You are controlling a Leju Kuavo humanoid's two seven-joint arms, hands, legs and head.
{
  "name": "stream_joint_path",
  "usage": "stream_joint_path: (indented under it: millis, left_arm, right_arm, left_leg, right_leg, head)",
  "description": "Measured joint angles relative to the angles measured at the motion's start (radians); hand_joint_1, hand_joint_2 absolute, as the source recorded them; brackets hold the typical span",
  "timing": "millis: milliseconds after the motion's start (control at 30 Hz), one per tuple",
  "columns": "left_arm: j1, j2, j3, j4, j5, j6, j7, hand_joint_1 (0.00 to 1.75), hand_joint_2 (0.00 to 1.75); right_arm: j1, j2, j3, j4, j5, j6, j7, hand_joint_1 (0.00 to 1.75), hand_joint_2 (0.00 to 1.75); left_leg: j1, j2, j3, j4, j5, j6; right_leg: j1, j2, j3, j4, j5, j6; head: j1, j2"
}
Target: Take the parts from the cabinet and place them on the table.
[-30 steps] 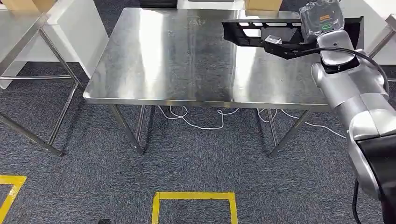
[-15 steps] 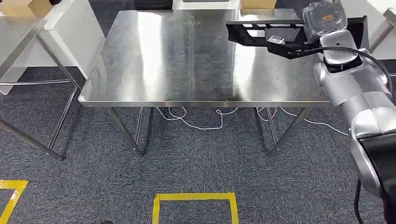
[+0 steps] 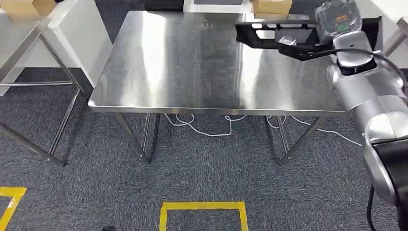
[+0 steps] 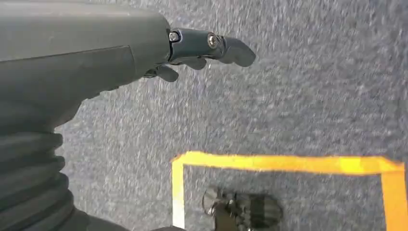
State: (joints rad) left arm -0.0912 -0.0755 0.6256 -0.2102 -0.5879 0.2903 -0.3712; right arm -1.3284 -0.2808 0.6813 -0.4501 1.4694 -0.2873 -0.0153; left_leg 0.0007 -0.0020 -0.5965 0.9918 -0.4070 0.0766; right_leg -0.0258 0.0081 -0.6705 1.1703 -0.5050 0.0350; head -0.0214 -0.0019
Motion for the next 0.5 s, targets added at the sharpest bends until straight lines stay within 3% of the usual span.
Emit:
stream_joint_path:
  millis: [33,67,100,133,200,233,267,300,333,400,467,500]
  left_arm:
    - [0.0,0.0,0.0,0.0,0.0,0.002,0.0,0.0,1.75]
    - [0.0,0.0,0.001,0.0,-0.002,0.002,0.0,0.0,1.75]
    - [0.0,-0.001,0.001,0.0,-0.003,0.002,0.0,0.0,1.75]
    - [0.001,-0.002,0.001,0.0,-0.005,0.002,0.0,0.0,1.75]
    - [0.001,-0.005,0.002,0.0,-0.006,0.002,-0.001,0.0,1.75]
    - [0.001,-0.005,0.002,0.0,-0.007,0.002,-0.003,0.0,1.75]
    - [0.001,-0.005,0.002,0.0,-0.007,0.002,-0.003,0.0,1.75]
    - [0.0,-0.005,0.003,0.0,-0.007,0.002,-0.005,0.0,1.75]
    - [0.0,-0.005,0.003,0.0,-0.007,0.002,-0.005,0.0,1.75]
    - [0.001,-0.001,0.004,-0.001,-0.007,0.002,-0.005,0.0,1.75]
    - [0.001,-0.002,0.004,-0.001,-0.007,0.002,-0.007,0.0,1.75]
    - [0.001,-0.002,0.004,-0.001,-0.007,0.002,-0.007,0.0,1.75]
  right_arm:
    - [0.002,-0.002,0.0,0.002,0.0,0.0,0.0,1.75,1.75]
    - [0.006,-0.007,0.0,0.004,0.0,0.0,0.0,1.75,1.75]
    - [0.007,-0.008,0.0,0.006,0.002,0.0,0.0,1.75,1.75]
    - [0.008,-0.008,0.0,0.006,0.002,0.0,0.0,1.75,1.75]
    - [0.007,-0.011,0.0,0.006,0.001,0.0,0.0,1.75,1.75]
    - [0.006,-0.012,-0.001,0.006,0.001,0.0,0.0,1.75,1.75]
    - [0.004,-0.013,-0.001,0.007,0.001,0.0,0.0,1.75,1.75]
    - [0.002,-0.013,-0.001,0.007,0.001,0.0,0.0,1.75,1.75]
    - [0.003,-0.013,-0.001,0.007,0.001,0.0,0.0,1.75,1.75]
    - [0.005,-0.015,-0.001,0.008,0.001,-0.001,0.0,1.75,1.75]
    - [0.003,-0.014,-0.002,0.008,0.001,-0.001,0.0,1.75,1.75]
    - [0.003,-0.014,-0.002,0.008,0.001,-0.001,0.0,1.75,1.75]
  left_leg:
    - [-0.001,-0.002,0.0,0.0,-0.002,0.003]
    - [-0.003,-0.004,0.002,0.001,-0.005,0.004]
    - [-0.005,-0.005,0.005,0.001,-0.008,0.005]
    - [-0.008,-0.006,0.01,0.002,-0.012,0.003]
    - [-0.01,-0.007,0.024,0.003,-0.024,-0.003]
    - [-0.011,-0.007,0.028,0.003,-0.03,-0.007]
    - [-0.016,-0.007,0.029,0.007,-0.034,-0.013]
    - [-0.018,-0.005,0.022,0.006,-0.039,-0.019]
    - [-0.018,-0.004,0.029,0.009,-0.04,-0.023]
    - [-0.017,-0.006,0.026,0.022,-0.051,-0.03]
    - [-0.014,-0.003,-0.009,0.084,-0.055,-0.042]
    - [-0.014,-0.003,-0.009,0.084,-0.055,-0.042]
  right_leg:
    - [0.0,0.0,-0.045,0.077,-0.027,-0.001]
    - [0.0,0.0,-0.083,0.132,-0.04,0.009]
    - [0.003,0.0,-0.093,0.129,-0.031,0.009]
    - [0.003,0.0,-0.079,0.083,-0.003,0.019]
    - [0.002,-0.003,0.002,-0.111,0.094,0.041]
    - [0.002,-0.008,0.032,-0.189,0.13,0.046]
    - [0.013,-0.009,0.03,-0.2,0.103,0.024]
    - [0.015,-0.007,0.047,-0.2,0.104,0.004]
    - [0.016,-0.004,0.044,-0.202,0.114,-0.008]
    - [-0.005,-0.003,0.062,-0.204,0.113,-0.019]
    - [-0.003,-0.002,0.073,-0.204,0.103,-0.032]
    - [-0.003,-0.002,0.073,-0.204,0.103,-0.032]
  head:
    - [0.0,0.0]
    - [0.002,0.0]
    - [0.003,0.0]
    - [0.002,0.0]
    - [0.002,0.0]
    - [0.005,0.0]
    - [0.004,0.0]
    - [0.004,0.0]
    - [0.003,0.0]
    - [0.003,0.0]
    - [0.002,0.0]
    - [0.002,0.0]
